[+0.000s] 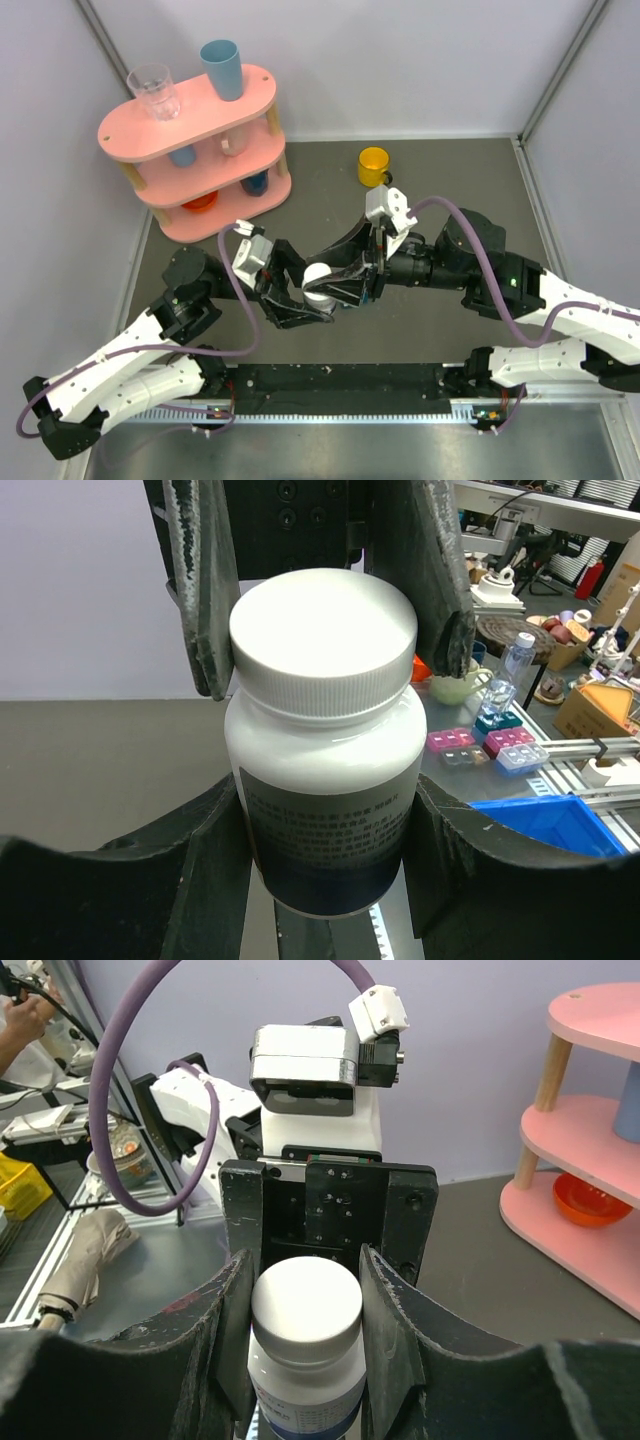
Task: Sort the pills into containers
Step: Screw the lid of the pill bottle onto the pill bottle.
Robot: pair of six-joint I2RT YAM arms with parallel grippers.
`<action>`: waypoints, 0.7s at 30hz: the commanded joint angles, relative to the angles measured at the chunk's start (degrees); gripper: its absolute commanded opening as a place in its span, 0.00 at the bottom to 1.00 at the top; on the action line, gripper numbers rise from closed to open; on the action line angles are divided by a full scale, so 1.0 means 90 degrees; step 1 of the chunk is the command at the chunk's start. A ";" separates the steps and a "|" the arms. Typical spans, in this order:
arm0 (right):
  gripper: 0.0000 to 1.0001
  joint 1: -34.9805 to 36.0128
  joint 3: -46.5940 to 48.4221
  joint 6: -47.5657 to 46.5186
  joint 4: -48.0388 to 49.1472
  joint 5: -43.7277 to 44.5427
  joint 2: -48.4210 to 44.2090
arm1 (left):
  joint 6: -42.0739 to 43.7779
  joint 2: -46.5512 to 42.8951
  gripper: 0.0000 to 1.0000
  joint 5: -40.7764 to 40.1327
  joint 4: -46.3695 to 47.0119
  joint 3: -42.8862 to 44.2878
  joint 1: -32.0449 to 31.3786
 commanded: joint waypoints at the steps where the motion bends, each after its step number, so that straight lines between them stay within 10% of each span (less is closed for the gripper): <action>1: 0.00 0.0035 0.0059 0.0118 -0.0401 0.0134 -0.0007 | 0.0292 -0.0040 0.00 -0.0120 0.0383 0.0263 0.0008; 21: 0.00 0.0045 0.0391 -0.0146 -0.0499 -0.1770 0.0071 | 0.0126 0.0253 0.00 0.1550 0.0696 0.0351 -0.0002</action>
